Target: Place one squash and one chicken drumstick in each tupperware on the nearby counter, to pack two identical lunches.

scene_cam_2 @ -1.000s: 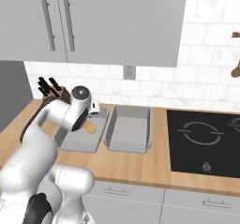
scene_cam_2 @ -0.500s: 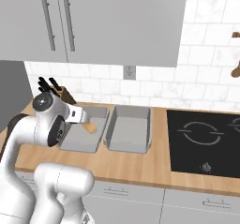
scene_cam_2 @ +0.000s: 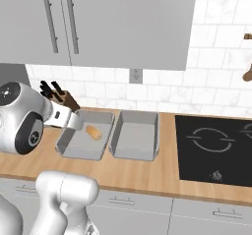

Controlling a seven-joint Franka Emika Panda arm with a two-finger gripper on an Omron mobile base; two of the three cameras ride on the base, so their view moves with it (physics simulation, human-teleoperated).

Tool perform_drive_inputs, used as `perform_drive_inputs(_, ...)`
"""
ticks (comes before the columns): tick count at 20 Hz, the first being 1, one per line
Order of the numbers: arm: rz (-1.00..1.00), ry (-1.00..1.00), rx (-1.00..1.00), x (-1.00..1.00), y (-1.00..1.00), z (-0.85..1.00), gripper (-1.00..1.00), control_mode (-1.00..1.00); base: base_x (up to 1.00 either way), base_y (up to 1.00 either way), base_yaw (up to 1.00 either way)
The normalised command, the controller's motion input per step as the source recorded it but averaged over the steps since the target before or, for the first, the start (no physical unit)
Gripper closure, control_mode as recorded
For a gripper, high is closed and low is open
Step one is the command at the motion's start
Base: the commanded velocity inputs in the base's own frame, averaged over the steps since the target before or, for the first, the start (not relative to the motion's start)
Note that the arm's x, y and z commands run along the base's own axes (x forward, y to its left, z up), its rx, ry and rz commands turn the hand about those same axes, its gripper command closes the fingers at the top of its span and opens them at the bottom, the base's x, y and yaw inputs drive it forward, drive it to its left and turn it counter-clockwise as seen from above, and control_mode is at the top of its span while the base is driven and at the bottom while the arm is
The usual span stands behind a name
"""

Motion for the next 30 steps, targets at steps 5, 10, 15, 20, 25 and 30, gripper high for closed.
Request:
perform_drive_inputs(5, 0.00, 0.00, 0.00, 0.00, 0.00, 0.00, -1.00, 1.00, -1.00, -0.23, 0.03)
perform_drive_inputs(10, 0.00, 0.00, 0.00, 0.00, 0.00, 0.00, -1.00, 1.00, -0.85, 0.53, 0.14)
perform_drive_inputs(15, 0.00, 0.00, 0.00, 0.00, 0.00, 0.00, -1.00, 1.00, -0.25, 1.00, 0.15)
perform_drive_inputs(20, 0.00, 0.00, 0.00, 0.00, 0.00, 0.00, -1.00, 1.00, -0.57, 1.00, 0.10)
perform_drive_inputs(25, 0.00, 0.00, 0.00, 0.00, 0.00, 0.00, -1.00, 1.00, -1.00, 1.00, 0.05)
perform_drive_inputs(30, 0.00, 0.00, 0.00, 0.00, 0.00, 0.00, -1.00, 1.00, -1.00, 1.00, 0.05)
